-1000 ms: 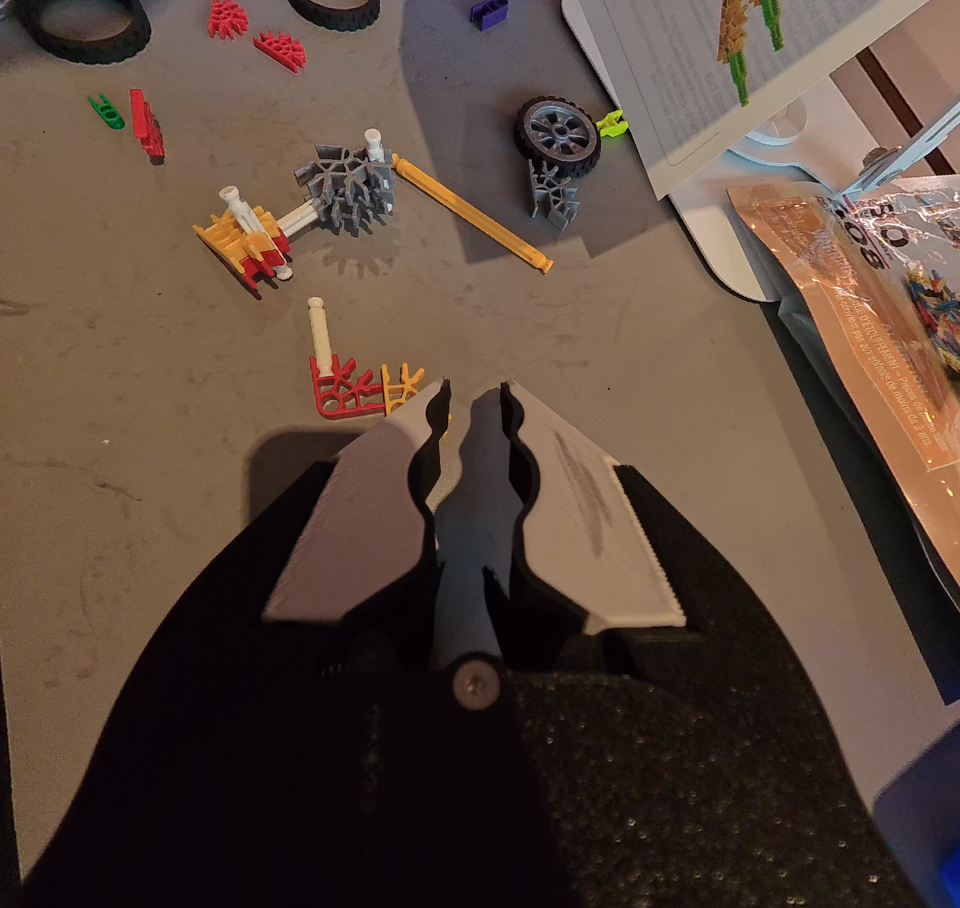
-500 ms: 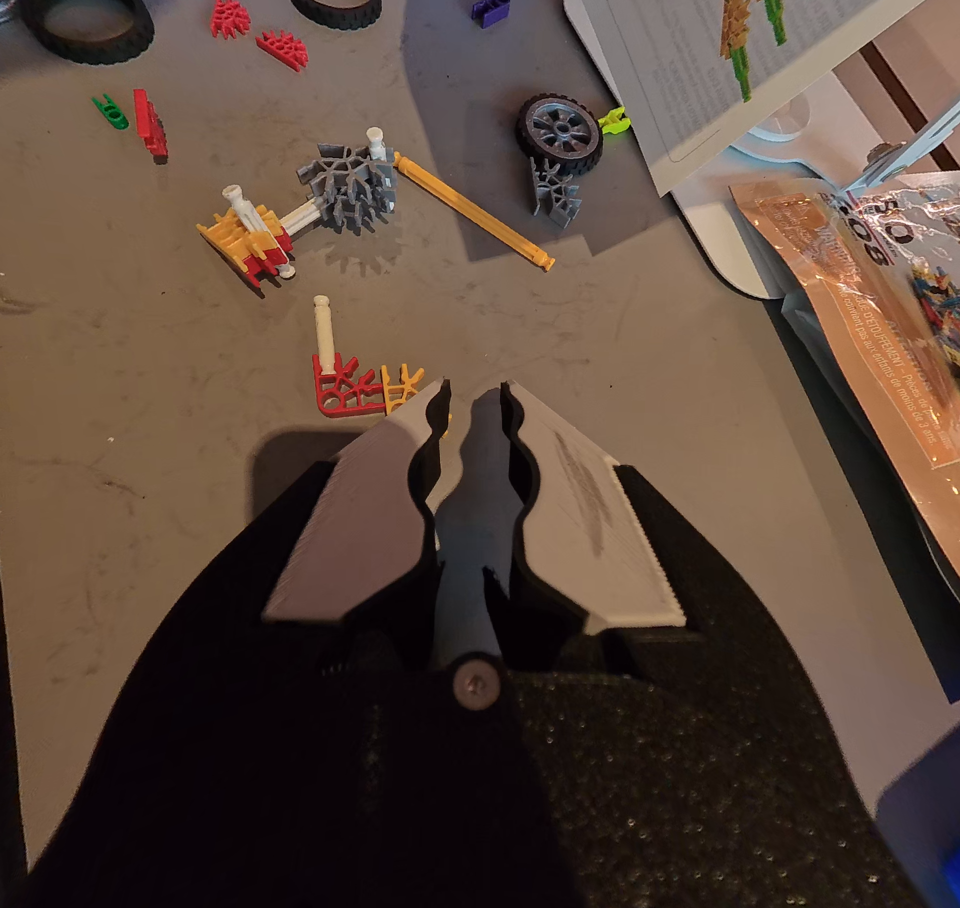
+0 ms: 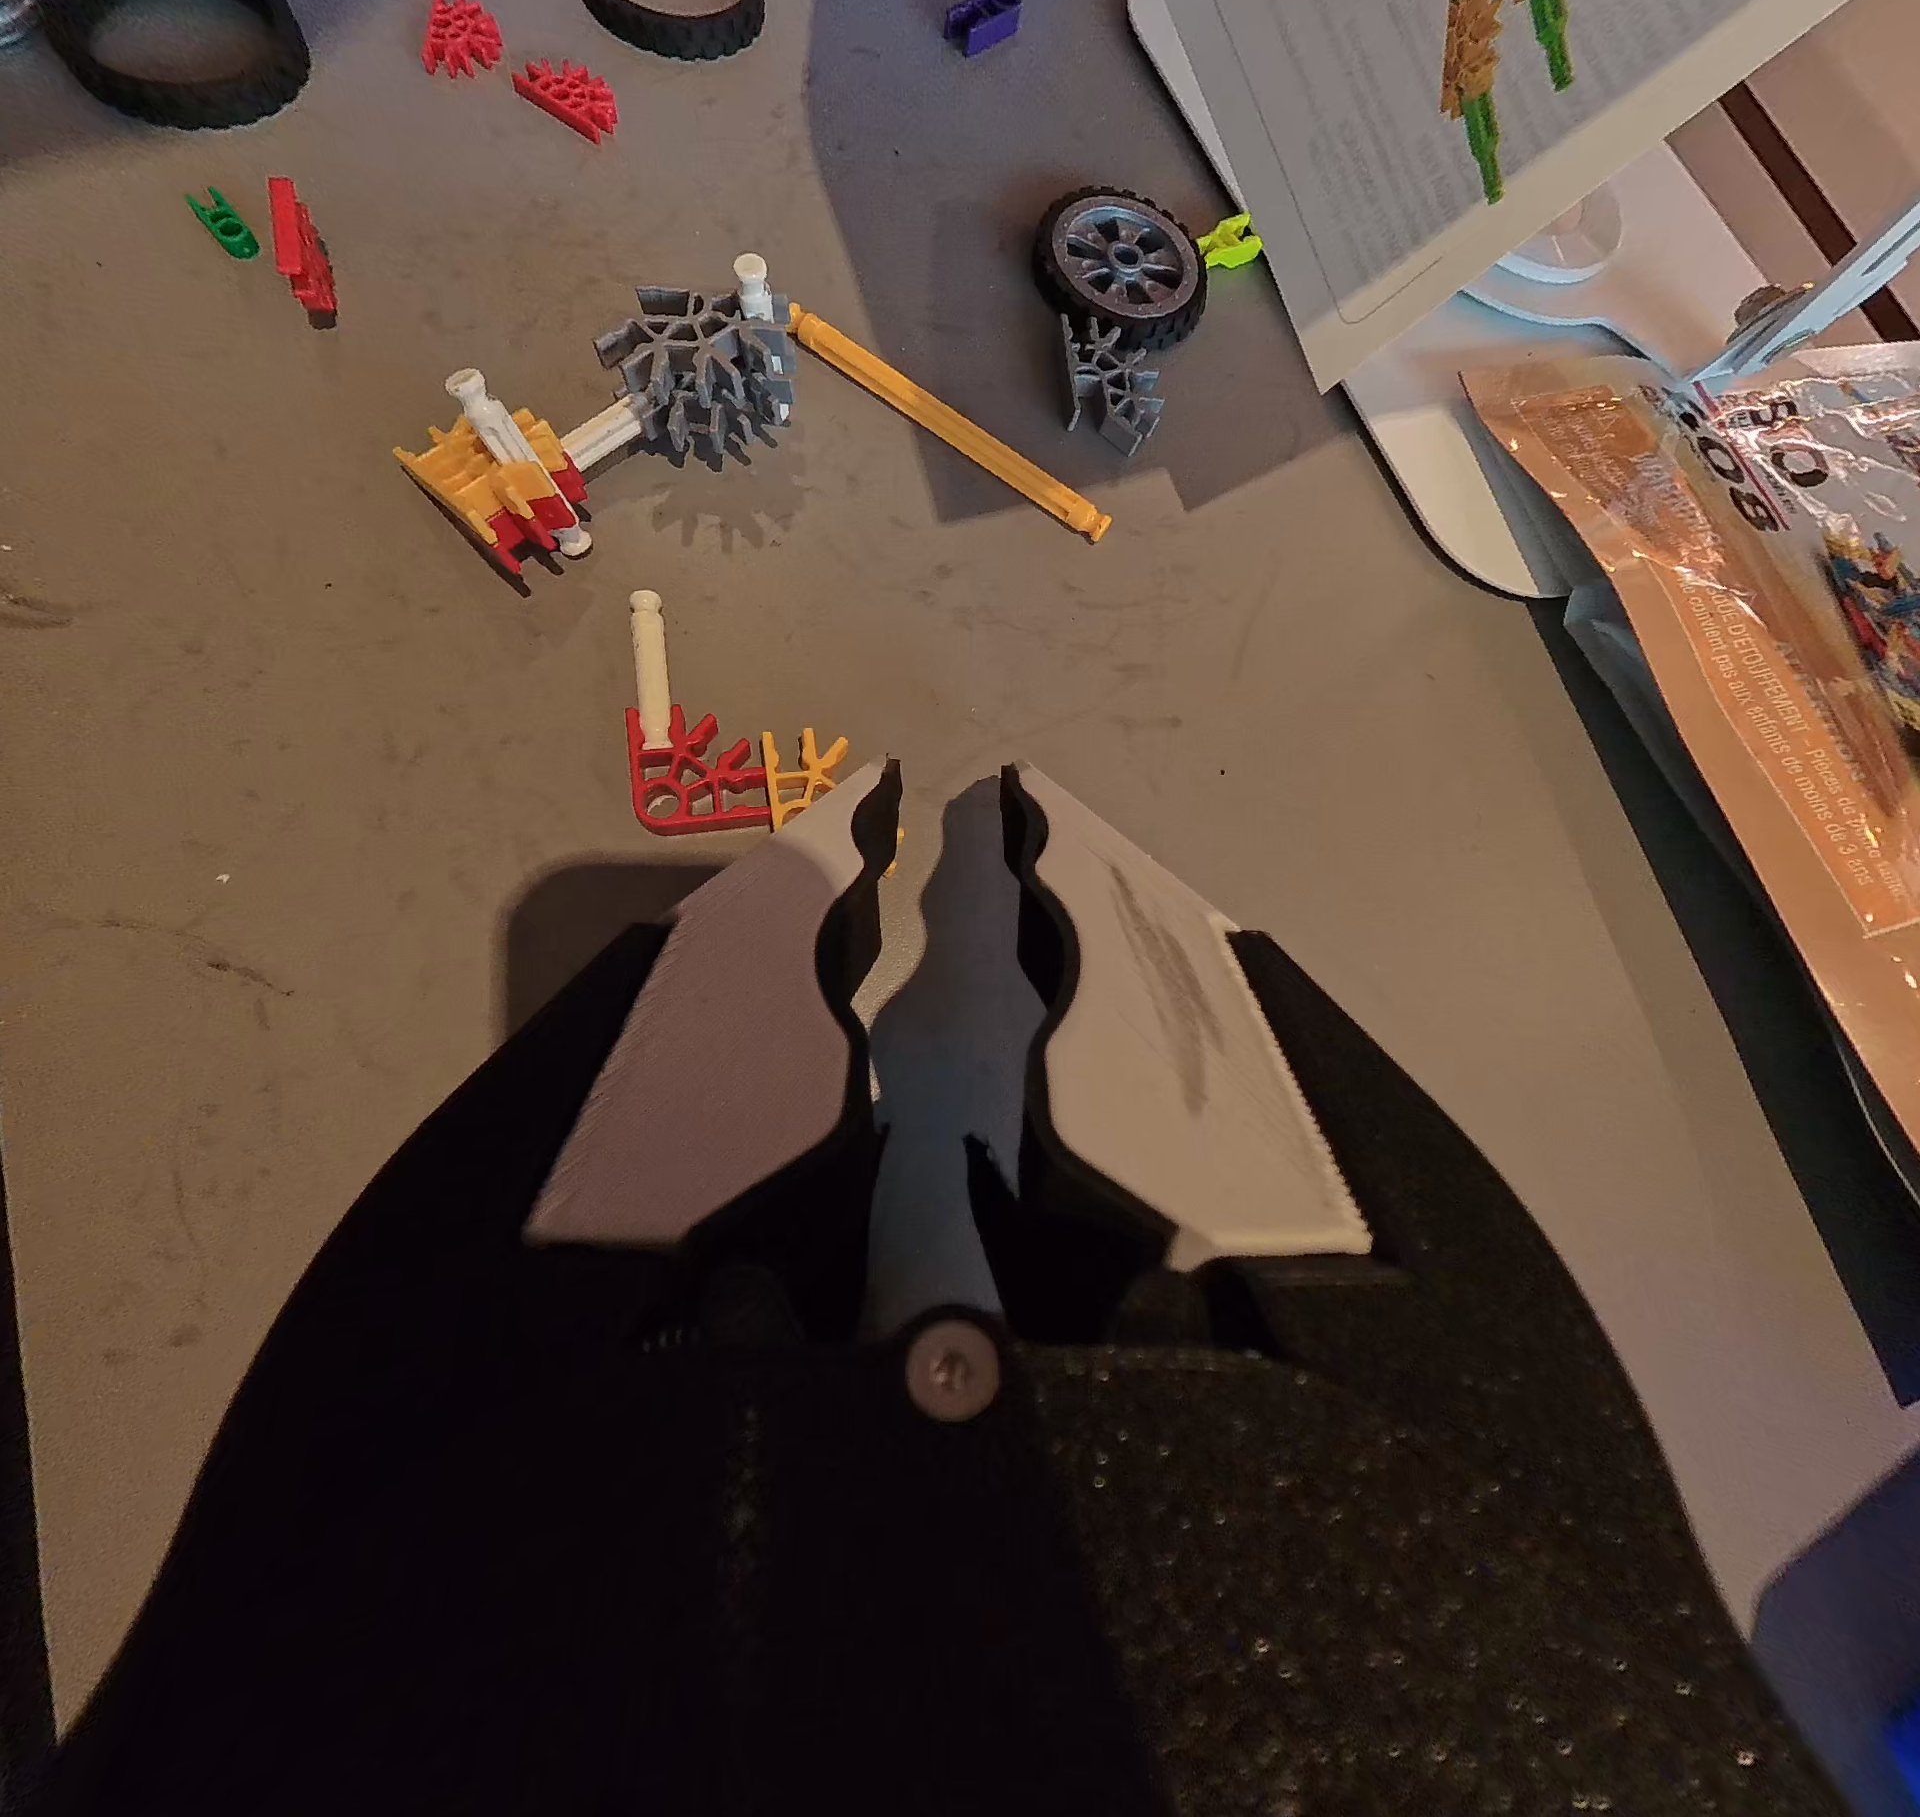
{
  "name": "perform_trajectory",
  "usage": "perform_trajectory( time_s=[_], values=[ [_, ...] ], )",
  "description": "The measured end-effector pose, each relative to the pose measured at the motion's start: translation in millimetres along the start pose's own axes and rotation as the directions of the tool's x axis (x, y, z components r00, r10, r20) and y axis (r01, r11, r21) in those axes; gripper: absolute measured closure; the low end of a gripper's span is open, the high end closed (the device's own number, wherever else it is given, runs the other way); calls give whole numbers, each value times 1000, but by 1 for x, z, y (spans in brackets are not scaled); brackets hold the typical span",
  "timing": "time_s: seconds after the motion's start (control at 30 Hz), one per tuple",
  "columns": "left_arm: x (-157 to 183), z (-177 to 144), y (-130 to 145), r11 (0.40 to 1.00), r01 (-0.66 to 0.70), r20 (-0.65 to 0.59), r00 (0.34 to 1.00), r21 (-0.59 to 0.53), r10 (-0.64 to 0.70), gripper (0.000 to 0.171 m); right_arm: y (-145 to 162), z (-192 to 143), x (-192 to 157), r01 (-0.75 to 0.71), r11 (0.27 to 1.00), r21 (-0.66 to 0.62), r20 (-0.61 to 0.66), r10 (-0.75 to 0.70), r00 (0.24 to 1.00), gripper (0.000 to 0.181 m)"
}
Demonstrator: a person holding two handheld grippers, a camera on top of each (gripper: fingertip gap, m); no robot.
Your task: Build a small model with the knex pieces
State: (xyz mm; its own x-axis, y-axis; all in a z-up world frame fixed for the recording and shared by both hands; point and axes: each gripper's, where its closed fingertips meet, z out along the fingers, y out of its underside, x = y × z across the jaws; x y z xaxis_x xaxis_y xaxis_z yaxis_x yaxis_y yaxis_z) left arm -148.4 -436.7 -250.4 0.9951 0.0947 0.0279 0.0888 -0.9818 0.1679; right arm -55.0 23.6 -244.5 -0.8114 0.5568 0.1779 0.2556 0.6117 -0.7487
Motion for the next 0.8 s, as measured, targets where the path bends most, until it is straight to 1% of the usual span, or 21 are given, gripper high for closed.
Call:
perform_trajectory(
  time_s=[0.17, 0.27, 0.43, 0.53, 0.6, 0.67, 0.73, 0.8],
  values=[
    [0, 0, 0, 1000, 0, 7, 1000, 9, 0, 170, 0, 0, 0, -1, 1000, 0, 0, 1, 1000, 162],
    [1, -5, -4, 999, 2, 16, 1000, 53, -2, 170, 0, 0, 0, -1, 1000, 0, 0, 1, 1000, 162],
    [1, -25, -5, 991, 23, 54, 998, 134, -30, 170, 0, 0, 0, 6, 1000, -3, -4, -6, 1000, 163],
    [3, -46, -13, 977, 28, 84, 995, 209, -47, 170, -1, 1, 0, 13, 1000, -4, -9, -13, 1000, 163],
    [11, -66, -29, 958, 6, 104, 994, 287, -38, 170, -2, 2, 0, 20, 1000, -5, -13, -20, 1000, 163],
    [21, -89, -47, 938, -34, 156, 987, 346, -22, 171, -2, 2, 0, 27, 1000, -7, -20, -27, 999, 163],
    [38, -111, -68, 914, -91, 195, 981, 395, 13, 170, -2, 2, -1, 38, 999, -10, -28, -38, 999, 163],
    [63, -128, -98, 878, -144, 201, 978, 456, 56, 170, -3, 2, -1, 54, 998, -15, -34, -55, 998, 163]
  ],
)
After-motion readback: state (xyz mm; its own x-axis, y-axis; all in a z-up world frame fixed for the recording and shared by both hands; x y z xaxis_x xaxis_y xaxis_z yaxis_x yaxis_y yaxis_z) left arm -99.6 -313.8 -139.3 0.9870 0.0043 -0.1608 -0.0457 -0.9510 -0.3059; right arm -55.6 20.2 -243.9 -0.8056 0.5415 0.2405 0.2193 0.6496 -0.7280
